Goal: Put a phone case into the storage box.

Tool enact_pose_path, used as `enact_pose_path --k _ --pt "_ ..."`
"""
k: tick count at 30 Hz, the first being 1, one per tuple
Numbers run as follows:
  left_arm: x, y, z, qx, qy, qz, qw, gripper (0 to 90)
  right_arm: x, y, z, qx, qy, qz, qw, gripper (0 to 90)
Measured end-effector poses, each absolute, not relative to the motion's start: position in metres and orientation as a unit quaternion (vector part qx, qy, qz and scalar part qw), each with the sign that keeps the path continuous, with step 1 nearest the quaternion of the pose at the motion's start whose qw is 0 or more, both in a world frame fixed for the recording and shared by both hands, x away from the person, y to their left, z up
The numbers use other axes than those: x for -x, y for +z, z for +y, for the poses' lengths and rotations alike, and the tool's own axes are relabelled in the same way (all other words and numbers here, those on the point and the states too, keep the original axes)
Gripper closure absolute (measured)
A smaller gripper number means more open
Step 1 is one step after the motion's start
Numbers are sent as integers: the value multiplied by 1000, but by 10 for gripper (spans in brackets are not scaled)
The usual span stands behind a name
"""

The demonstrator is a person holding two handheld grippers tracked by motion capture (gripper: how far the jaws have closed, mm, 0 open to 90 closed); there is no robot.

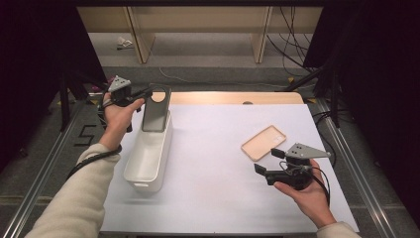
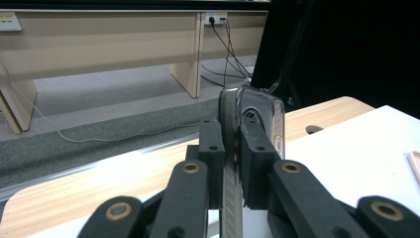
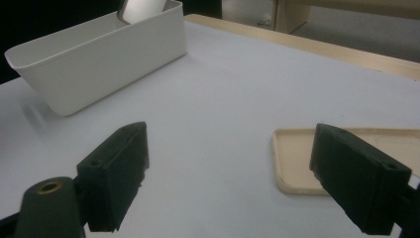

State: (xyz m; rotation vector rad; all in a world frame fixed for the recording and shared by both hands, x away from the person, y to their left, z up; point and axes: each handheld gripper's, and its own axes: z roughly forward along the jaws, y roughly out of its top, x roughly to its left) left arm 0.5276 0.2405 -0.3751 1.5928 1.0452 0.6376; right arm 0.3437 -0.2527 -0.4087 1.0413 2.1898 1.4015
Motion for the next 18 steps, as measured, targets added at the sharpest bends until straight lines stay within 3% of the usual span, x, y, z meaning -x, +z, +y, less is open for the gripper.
enact_pose_path --k 18 --pt "-532 -383 241 -672 264 446 529 813 -344 -409 -252 -366 493 771 168 161"
